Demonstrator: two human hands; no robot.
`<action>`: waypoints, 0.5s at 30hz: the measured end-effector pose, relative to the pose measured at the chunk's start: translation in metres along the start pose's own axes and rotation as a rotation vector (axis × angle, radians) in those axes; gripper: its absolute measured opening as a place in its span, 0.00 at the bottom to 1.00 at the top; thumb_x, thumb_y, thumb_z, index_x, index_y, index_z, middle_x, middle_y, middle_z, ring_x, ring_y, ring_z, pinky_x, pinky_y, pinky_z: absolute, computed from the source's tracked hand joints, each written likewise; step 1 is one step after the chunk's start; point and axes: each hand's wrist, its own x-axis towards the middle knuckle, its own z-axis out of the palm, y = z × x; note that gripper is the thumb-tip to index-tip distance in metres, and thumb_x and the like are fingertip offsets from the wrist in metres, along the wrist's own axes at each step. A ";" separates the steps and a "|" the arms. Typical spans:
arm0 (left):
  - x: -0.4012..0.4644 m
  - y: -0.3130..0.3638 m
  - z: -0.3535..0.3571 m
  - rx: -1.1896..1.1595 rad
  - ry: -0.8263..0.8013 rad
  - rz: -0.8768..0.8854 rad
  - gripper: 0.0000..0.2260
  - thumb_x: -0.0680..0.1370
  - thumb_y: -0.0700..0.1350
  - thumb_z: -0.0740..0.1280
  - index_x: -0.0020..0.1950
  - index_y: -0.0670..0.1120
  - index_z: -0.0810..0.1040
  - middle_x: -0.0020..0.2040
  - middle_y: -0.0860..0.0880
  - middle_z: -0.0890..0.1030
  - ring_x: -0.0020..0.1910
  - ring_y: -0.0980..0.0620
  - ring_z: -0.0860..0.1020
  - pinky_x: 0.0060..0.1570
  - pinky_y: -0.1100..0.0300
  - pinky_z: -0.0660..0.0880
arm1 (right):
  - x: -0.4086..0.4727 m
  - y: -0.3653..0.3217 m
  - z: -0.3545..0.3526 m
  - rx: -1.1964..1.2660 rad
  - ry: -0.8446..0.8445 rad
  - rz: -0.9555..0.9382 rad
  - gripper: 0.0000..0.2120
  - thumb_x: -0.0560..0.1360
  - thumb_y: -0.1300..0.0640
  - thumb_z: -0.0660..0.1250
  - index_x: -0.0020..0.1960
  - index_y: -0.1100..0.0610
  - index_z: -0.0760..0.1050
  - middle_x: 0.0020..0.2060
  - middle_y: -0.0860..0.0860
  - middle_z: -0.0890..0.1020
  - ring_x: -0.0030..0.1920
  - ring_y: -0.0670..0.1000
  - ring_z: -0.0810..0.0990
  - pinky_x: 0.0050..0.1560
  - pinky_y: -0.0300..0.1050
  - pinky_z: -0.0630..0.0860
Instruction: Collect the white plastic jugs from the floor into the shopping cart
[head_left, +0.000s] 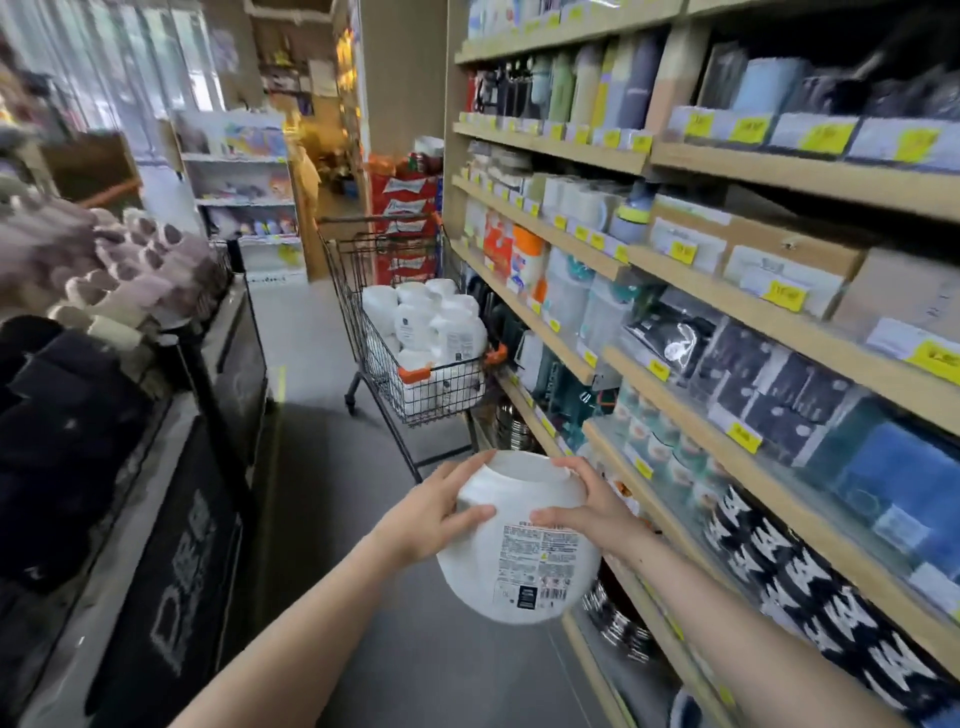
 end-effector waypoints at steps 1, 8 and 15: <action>0.016 -0.008 -0.007 0.001 0.023 -0.018 0.32 0.72 0.70 0.55 0.74 0.65 0.52 0.66 0.53 0.68 0.57 0.54 0.73 0.59 0.61 0.67 | 0.025 -0.004 -0.005 0.003 -0.022 -0.010 0.37 0.47 0.41 0.76 0.54 0.40 0.68 0.54 0.46 0.75 0.51 0.47 0.78 0.47 0.43 0.77; 0.099 -0.075 -0.056 0.068 0.060 -0.099 0.34 0.71 0.70 0.55 0.75 0.62 0.53 0.57 0.54 0.68 0.51 0.55 0.74 0.58 0.59 0.69 | 0.165 -0.019 -0.001 -0.007 -0.106 -0.042 0.39 0.47 0.41 0.77 0.56 0.41 0.68 0.55 0.49 0.76 0.53 0.51 0.78 0.53 0.49 0.77; 0.170 -0.178 -0.108 0.059 0.035 -0.110 0.34 0.72 0.70 0.55 0.75 0.63 0.52 0.66 0.52 0.66 0.54 0.56 0.73 0.61 0.58 0.68 | 0.294 -0.034 0.038 0.000 -0.098 -0.041 0.37 0.47 0.41 0.78 0.54 0.40 0.68 0.55 0.48 0.75 0.54 0.50 0.77 0.53 0.47 0.77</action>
